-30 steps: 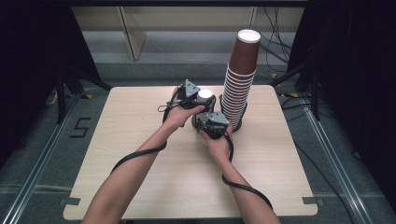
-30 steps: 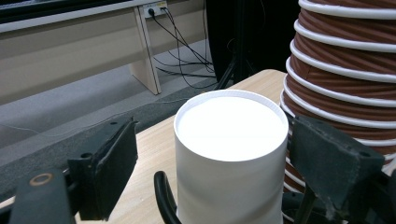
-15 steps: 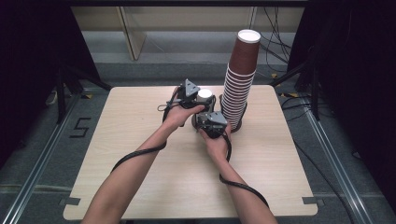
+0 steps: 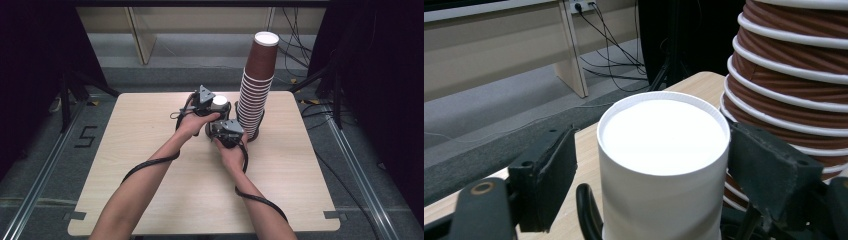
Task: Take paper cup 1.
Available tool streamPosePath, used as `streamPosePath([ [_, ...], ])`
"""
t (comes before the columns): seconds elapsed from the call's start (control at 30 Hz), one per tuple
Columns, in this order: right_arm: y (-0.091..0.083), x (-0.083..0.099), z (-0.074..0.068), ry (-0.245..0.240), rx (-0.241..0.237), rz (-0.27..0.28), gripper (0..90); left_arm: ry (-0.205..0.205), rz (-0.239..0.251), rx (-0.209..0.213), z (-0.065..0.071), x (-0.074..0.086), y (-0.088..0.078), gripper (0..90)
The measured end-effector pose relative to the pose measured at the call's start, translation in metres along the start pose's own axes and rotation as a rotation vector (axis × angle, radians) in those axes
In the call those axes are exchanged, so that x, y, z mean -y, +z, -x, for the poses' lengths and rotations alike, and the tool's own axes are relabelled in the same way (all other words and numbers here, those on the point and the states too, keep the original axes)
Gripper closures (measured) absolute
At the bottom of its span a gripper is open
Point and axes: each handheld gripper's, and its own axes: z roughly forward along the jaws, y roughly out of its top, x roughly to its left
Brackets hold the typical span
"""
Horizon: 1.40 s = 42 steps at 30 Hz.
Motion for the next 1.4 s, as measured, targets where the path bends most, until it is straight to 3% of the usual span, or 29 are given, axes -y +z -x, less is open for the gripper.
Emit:
streamPosePath([
  [0.2,0.000,0.000,0.000,0.001,-0.002,-0.001,32.8,-0.007,-0.014,0.007,0.000,0.000,0.003,23.5],
  [0.33,0.000,0.000,0.000,-0.002,-0.006,-0.004,33.1,-0.013,-0.006,0.019,0.000,0.000,0.004,31.6],
  [0.37,0.000,0.000,0.000,0.015,-0.008,-0.008,33.2,-0.012,-0.005,0.019,0.000,0.000,0.004,31.8],
  [0.4,0.000,0.000,0.001,-0.003,-0.002,-0.008,33.3,-0.012,-0.006,0.022,-0.001,0.000,0.004,32.1],
  [0.5,-0.001,0.000,-0.001,0.031,-0.004,-0.011,33.3,-0.011,-0.003,0.029,-0.001,0.000,0.003,32.6],
  [0.57,0.000,0.000,0.001,-0.006,-0.007,-0.005,33.3,-0.014,0.004,0.030,-0.001,-0.002,0.001,32.7],
  [1.4,-0.001,-0.001,0.000,0.005,-0.011,-0.010,29.9,0.010,0.118,0.026,0.001,-0.048,-0.029,33.1],
])
